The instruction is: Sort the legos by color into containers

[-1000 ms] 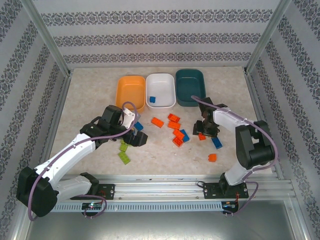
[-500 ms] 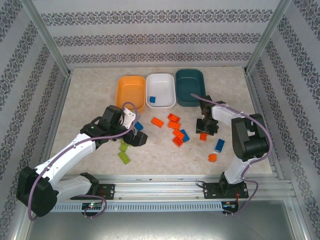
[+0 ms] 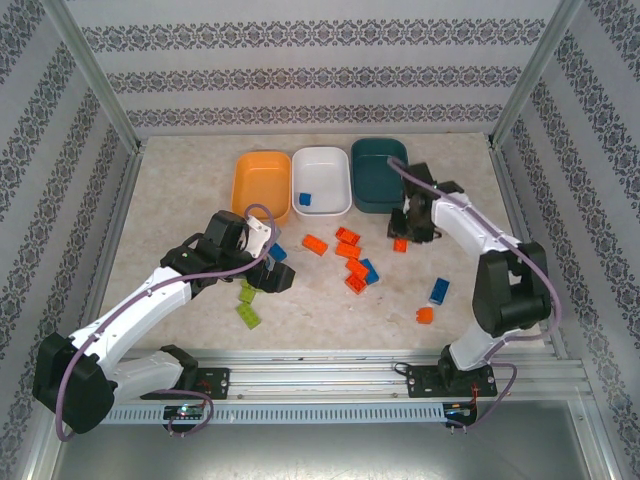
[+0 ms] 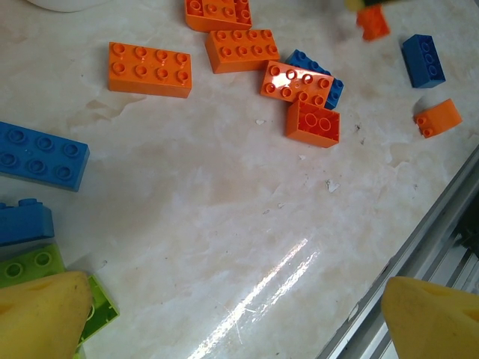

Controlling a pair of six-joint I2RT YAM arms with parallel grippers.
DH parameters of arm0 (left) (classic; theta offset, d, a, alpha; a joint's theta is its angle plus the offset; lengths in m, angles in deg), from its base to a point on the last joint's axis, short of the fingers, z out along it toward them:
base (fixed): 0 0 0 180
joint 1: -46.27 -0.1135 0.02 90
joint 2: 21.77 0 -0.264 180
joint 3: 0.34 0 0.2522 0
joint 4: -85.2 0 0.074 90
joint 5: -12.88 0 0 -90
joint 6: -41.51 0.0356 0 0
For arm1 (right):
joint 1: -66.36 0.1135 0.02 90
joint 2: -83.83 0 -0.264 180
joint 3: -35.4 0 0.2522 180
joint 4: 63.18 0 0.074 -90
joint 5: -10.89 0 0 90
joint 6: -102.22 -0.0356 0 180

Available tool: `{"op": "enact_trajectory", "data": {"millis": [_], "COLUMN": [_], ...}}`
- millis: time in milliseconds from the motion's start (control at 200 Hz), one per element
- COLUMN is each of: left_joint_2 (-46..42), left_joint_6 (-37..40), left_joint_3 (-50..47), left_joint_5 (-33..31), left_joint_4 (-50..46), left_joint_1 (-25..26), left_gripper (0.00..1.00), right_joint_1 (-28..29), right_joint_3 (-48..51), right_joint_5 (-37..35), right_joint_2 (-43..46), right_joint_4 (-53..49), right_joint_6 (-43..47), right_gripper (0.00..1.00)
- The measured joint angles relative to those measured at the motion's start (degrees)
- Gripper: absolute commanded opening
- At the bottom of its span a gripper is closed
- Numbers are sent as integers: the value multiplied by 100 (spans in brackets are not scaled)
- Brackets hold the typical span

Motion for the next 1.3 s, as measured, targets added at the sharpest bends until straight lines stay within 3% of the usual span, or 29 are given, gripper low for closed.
{"op": "enact_trajectory", "data": {"millis": [245, 605, 719, 824, 949, 1114, 1194, 1304], "left_joint_2": [-2, -2, 0, 26, 59, 57, 42, -96], "left_joint_6": [20, 44, 59, 61, 61, 61, 61, 61], "left_joint_3": [0, 0, 0, 0, 0, 2, 2, 2], "left_joint_5": [-2, -68, -111, -111, -111, -122, -138, -151], "left_joint_4": [0, -2, -2, -2, -4, -20, -26, -39], "left_joint_1": [0, 48, 70, 70, 70, 70, 70, 76], "left_gripper": [100, 100, 100, 100, 100, 100, 100, 100], "right_joint_1": [63, 59, 59, 59, 59, 61, 74, 122], "right_joint_3": [-2094, -4332, -5040, -5545, -5814, -5698, -5090, -3519], "right_joint_5": [31, -96, -98, -96, -131, -284, -426, -636], "right_joint_2": [-393, -3617, -4417, -4784, -4813, -4398, -3718, -2072], "right_joint_4": [-59, 122, -87, -286, -433, -629, -649, -514], "right_joint_6": [-127, -354, -439, -492, -476, -450, -450, -492], "right_gripper": [33, 33, 38, 53, 65, 68, 70, 72]}}
